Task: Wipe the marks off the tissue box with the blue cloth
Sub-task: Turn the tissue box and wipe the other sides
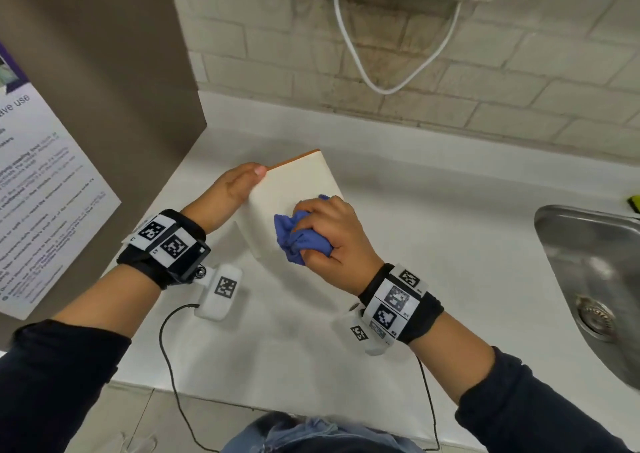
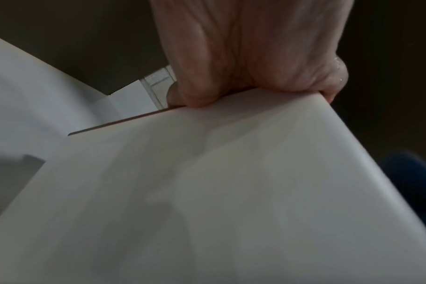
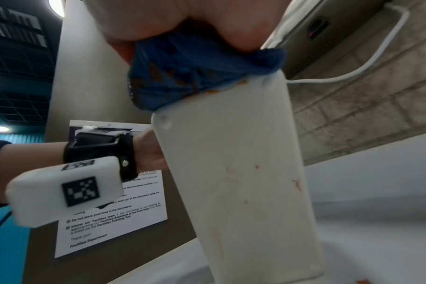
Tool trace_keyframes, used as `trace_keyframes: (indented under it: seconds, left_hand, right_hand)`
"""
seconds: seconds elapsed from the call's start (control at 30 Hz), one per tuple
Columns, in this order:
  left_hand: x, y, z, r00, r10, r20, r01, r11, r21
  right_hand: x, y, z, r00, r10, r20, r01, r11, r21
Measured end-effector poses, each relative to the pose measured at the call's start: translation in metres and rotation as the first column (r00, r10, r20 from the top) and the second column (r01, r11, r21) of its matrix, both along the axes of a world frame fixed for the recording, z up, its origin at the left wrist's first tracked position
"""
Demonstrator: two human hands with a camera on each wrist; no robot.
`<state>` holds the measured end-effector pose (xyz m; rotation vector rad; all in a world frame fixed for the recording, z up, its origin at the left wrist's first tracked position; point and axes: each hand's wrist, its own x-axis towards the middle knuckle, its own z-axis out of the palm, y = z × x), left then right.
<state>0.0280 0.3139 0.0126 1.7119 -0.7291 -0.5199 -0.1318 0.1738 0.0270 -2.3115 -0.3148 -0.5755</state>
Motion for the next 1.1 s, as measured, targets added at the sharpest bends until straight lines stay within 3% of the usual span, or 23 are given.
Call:
trace_keyframes:
  seconds: [0.07, 0.13, 0.17, 0.23, 0.3, 0.33, 0.37, 0.43, 0.53, 0.57, 0.63, 0.77, 1.1]
  left_hand:
    - [0.005, 0.003, -0.001, 1.0, -0.003, 0.011, 0.002, 1.0, 0.031]
    - [0.006, 0.006, -0.001, 1.0, -0.025, -0.01, 0.026, 0.999, 0.047]
    - [0.004, 0.006, -0.001, 1.0, -0.022, -0.01, 0.022, 0.999, 0.037]
    - [-0.004, 0.004, 0.0, 1.0, -0.015, 0.018, 0.015, 1.0, 0.017]
    - [-0.011, -0.002, -0.002, 0.999, -0.016, 0.044, 0.015, 1.0, 0.021]
    - [-0.014, -0.004, -0.002, 0.998, -0.024, 0.056, 0.023, 1.0, 0.019]
    - [-0.016, -0.004, -0.001, 0.998, -0.025, 0.06, 0.023, 1.0, 0.019]
    - [-0.016, -0.005, -0.002, 0.998, -0.022, 0.054, 0.021, 1.0, 0.021]
    - [-0.016, -0.005, -0.003, 0.999, -0.013, 0.035, 0.013, 1.0, 0.002]
    - [-0.015, -0.005, -0.003, 1.0, -0.007, 0.027, 0.007, 1.0, 0.001]
    - [-0.014, -0.006, -0.002, 1.0, -0.003, 0.019, 0.003, 1.0, 0.0]
    - [-0.012, -0.006, 0.001, 1.0, -0.006, 0.006, 0.006, 1.0, -0.02]
    - [-0.009, -0.003, 0.005, 1.0, 0.009, 0.014, -0.009, 1.0, -0.011]
  right_hand:
    - [-0.009, -0.013, -0.014, 0.998, -0.043, -0.037, 0.044, 0.999, 0.028]
    - [-0.025, -0.029, -0.027, 0.975, -0.147, -0.166, 0.182, 0.959, 0.217]
    - [-0.033, -0.036, -0.028, 0.957, -0.197, -0.214, 0.265, 0.894, 0.361]
    - [-0.04, -0.045, -0.019, 0.919, -0.327, -0.221, 0.391, 0.683, 0.617]
    - [-0.032, -0.047, -0.001, 0.897, -0.402, -0.185, 0.379, 0.483, 0.789]
    - [-0.024, -0.046, 0.009, 0.901, -0.406, -0.157, 0.34, 0.434, 0.834]
    - [-0.013, -0.045, 0.015, 0.904, -0.408, -0.126, 0.315, 0.438, 0.842]
    - [0.004, -0.035, 0.02, 0.901, -0.424, -0.096, 0.342, 0.555, 0.758]
    - [0.018, -0.015, 0.006, 0.898, -0.429, -0.099, 0.432, 0.812, 0.392]
    - [0.02, -0.009, 0.003, 0.898, -0.43, -0.097, 0.44, 0.863, 0.249]
    - [0.021, -0.001, 0.002, 0.904, -0.418, -0.092, 0.426, 0.897, 0.117]
    - [0.027, 0.006, 0.013, 0.927, -0.365, -0.086, 0.37, 0.928, 0.049]
    - [0.005, 0.003, -0.001, 0.999, 0.027, -0.045, -0.033, 0.991, -0.129]
